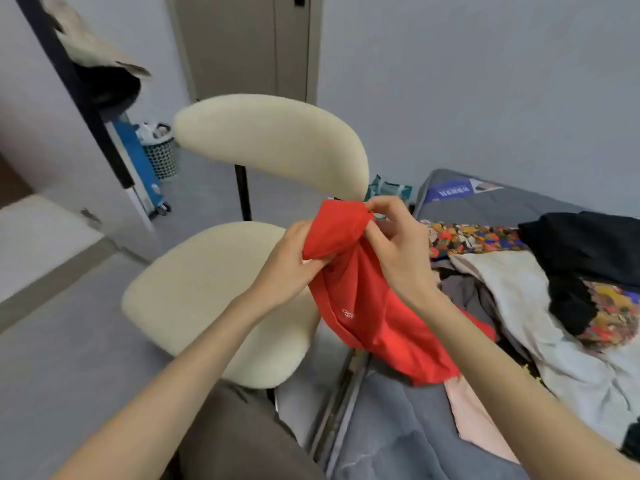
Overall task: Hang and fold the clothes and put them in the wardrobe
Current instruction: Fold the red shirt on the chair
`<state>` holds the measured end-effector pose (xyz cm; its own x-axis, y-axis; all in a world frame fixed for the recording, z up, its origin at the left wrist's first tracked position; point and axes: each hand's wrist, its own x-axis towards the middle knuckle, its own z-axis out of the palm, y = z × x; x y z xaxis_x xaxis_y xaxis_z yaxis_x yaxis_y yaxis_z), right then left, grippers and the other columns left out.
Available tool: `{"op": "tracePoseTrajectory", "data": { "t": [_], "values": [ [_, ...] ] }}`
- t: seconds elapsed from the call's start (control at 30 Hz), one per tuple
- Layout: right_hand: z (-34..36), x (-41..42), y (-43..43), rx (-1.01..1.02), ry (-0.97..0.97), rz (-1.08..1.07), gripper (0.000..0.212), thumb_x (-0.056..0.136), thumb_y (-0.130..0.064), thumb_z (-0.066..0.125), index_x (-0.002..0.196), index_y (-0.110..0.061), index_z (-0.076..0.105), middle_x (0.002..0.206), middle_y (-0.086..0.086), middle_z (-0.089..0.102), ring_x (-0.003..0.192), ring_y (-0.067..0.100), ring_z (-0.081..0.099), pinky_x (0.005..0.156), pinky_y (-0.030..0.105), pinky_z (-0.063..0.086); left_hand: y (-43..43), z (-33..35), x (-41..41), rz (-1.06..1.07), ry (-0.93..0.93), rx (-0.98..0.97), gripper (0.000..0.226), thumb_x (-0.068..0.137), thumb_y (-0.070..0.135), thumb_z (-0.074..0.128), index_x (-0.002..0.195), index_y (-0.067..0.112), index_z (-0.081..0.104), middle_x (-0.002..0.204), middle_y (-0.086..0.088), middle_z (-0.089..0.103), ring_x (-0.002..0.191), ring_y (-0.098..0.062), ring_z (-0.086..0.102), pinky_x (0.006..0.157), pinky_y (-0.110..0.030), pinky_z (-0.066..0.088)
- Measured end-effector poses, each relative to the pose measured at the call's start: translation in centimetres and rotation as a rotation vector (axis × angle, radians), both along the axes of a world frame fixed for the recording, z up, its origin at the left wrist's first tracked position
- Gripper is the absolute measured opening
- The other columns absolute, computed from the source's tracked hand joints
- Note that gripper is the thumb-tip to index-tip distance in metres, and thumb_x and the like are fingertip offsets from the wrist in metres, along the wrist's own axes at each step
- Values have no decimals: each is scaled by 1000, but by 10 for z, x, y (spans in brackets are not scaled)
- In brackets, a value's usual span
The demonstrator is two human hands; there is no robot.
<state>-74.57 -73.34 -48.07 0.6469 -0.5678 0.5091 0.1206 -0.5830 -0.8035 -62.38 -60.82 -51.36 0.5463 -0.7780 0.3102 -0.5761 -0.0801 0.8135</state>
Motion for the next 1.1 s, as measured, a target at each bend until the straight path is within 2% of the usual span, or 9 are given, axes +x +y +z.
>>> {"op": "tracePoseTrajectory", "data": {
  "t": [0.2, 0.33, 0.43, 0.57, 0.7, 0.8, 0.87, 0.97, 1.1],
  "values": [
    [70, 79, 56, 1, -143, 243, 13, 92, -2, 56, 102, -8, 60, 95, -8, 65, 80, -4, 62, 76, 17, 48, 76, 66, 41, 334, -74, -185, 37, 90, 15, 63, 118, 36, 52, 99, 29, 59, 90, 8, 58, 76, -4, 40],
    [55, 119, 81, 27, -40, 315, 7, 92, -4, 55, 96, -8, 59, 88, -6, 64, 79, 7, 62, 78, 31, 52, 126, 61, 59, 493, 79, -89, 63, 88, 14, 67, 141, 26, 36, 117, 9, 56, 103, -5, 57, 86, -15, 43],
    [11, 140, 86, 189, 140, 278, 7, 92, -3, 57, 98, -1, 60, 101, 11, 66, 100, 30, 63, 93, 50, 49, 149, 27, 67, 603, 157, 134, 48, 88, 18, 68, 132, 9, 50, 112, -9, 66, 103, -23, 63, 83, -27, 45],
    [-36, 140, 99, 307, 339, 289, 24, 95, -4, 54, 119, -6, 55, 122, 9, 60, 103, 23, 59, 101, 37, 45, 156, 2, 69, 659, 238, 152, 41, 91, 16, 64, 129, 5, 53, 107, -12, 67, 95, -23, 65, 74, -21, 45],
    [-64, 115, 115, 241, 359, 352, 30, 93, -4, 58, 121, -5, 48, 122, 5, 54, 84, 14, 54, 79, 27, 46, 156, -5, 69, 553, 537, -38, 63, 96, 17, 58, 148, 31, 26, 84, -6, 66, 62, -6, 61, 50, -16, 50],
    [-79, 88, 125, 151, 322, 460, 23, 91, -10, 61, 111, -13, 51, 115, -3, 57, 96, 12, 56, 83, 22, 42, 148, 0, 68, 501, 620, -134, 47, 97, 15, 55, 139, 33, 43, 60, 0, 53, 48, -4, 53, 46, -19, 48],
    [-89, 71, 130, 56, 356, 518, 42, 85, -32, 67, 120, -21, 46, 121, -12, 51, 109, 3, 51, 93, 19, 40, 140, 8, 68, 457, 701, -244, 36, 98, 10, 53, 134, 18, 53, 56, 0, 36, 40, -5, 36, 43, -18, 44],
    [-96, 64, 140, 5, 370, 415, 62, 73, -53, 72, 125, -36, 43, 121, -22, 50, 111, -6, 48, 94, 13, 39, 126, 26, 62, 369, 749, -329, 27, 99, 9, 50, 124, 7, 59, 54, 4, 32, 40, -3, 29, 53, -20, 53],
    [-74, 80, 145, 282, 137, 158, 14, 90, -28, 65, 94, -41, 63, 90, -16, 67, 86, -4, 61, 75, 20, 44, 116, 53, 43, 236, 715, -357, 24, 102, 11, 44, 121, 10, 59, 62, 7, 57, 58, -2, 56, 79, -25, 58]
  ]
}}
